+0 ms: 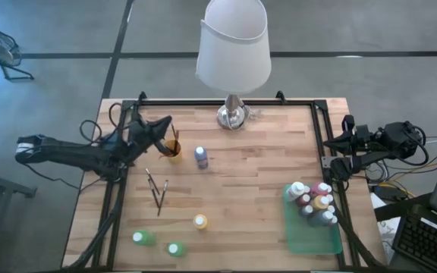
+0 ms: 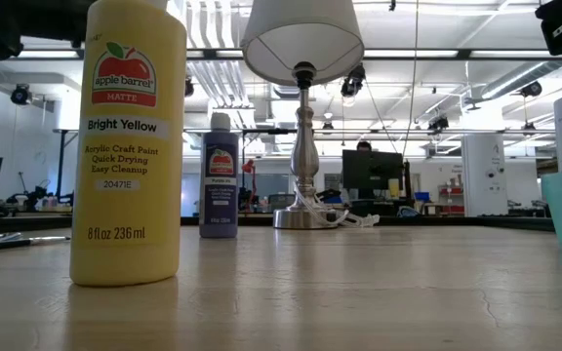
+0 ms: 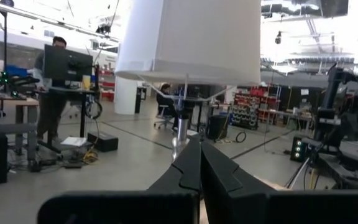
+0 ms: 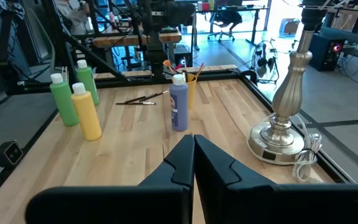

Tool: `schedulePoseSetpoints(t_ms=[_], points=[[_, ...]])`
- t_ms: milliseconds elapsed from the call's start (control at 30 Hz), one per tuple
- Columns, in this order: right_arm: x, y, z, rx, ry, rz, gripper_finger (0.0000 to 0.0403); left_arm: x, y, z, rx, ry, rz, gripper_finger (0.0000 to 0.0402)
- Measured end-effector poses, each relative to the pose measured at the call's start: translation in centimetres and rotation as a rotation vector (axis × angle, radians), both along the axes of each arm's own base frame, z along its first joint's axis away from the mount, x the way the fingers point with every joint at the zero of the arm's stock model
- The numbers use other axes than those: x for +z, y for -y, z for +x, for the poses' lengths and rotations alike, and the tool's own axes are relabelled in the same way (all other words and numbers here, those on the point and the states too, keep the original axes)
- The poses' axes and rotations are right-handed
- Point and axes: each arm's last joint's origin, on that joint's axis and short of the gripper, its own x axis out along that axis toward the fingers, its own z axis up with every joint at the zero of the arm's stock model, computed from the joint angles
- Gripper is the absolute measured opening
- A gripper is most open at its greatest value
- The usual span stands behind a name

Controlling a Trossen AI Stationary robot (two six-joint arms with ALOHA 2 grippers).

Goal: Pick & Place Paint Supplies
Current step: Put the silver paint brush into the yellow cup

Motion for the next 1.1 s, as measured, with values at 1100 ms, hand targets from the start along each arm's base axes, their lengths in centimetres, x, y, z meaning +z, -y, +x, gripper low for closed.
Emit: schedulePoseSetpoints(t_ms=[1100], points=[[0.0,0.0,0.0,0.000,0.000,0.000,0.0008,-1.6,2.6,0.5,0.119,-0.109,-0.125,0.0000]])
